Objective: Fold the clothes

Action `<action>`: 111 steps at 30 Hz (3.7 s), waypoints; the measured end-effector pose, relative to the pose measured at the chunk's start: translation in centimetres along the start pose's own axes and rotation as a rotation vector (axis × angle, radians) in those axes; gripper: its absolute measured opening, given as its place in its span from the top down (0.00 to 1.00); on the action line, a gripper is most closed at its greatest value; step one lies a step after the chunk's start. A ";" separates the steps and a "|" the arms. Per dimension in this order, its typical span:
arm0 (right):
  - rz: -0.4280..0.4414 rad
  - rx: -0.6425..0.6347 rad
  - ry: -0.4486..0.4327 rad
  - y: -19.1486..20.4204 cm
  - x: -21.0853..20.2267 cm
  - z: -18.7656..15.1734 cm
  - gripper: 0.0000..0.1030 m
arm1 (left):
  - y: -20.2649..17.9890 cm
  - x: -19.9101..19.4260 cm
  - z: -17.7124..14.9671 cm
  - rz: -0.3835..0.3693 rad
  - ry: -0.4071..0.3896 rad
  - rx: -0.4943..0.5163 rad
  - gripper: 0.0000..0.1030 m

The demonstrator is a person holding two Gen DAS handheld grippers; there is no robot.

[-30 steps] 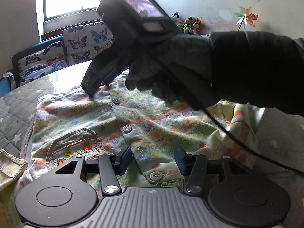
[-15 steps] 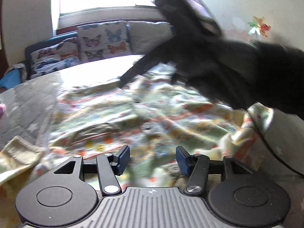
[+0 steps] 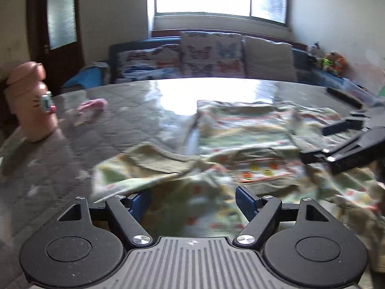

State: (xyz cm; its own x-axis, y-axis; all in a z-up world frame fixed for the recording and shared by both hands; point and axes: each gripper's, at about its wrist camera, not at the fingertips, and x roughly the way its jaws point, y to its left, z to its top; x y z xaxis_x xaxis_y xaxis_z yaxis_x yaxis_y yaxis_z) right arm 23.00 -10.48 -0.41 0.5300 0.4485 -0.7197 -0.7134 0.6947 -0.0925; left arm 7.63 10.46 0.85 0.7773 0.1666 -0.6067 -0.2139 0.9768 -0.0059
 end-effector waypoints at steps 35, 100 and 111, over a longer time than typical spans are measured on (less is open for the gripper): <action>-0.012 -0.073 0.004 3.2 -3.0 -1.9 0.01 | 3.4 1.2 -0.6 0.250 0.008 0.001 0.13; -0.163 0.602 0.002 -13.6 -14.8 -13.9 0.06 | -24.3 0.2 0.3 -0.357 0.005 0.454 0.02; -0.154 0.610 0.017 -10.0 -18.3 -18.7 0.03 | -23.9 -0.3 1.6 -0.379 -0.012 0.406 0.02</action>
State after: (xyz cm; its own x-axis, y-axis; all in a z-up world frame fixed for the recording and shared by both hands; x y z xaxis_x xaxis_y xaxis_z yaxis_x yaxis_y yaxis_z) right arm 11.87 -36.16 0.80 0.5948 0.3119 -0.7409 -0.2367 0.9487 0.2094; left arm 13.44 -12.67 2.44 0.7627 -0.2076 -0.6126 0.3254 0.9416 0.0861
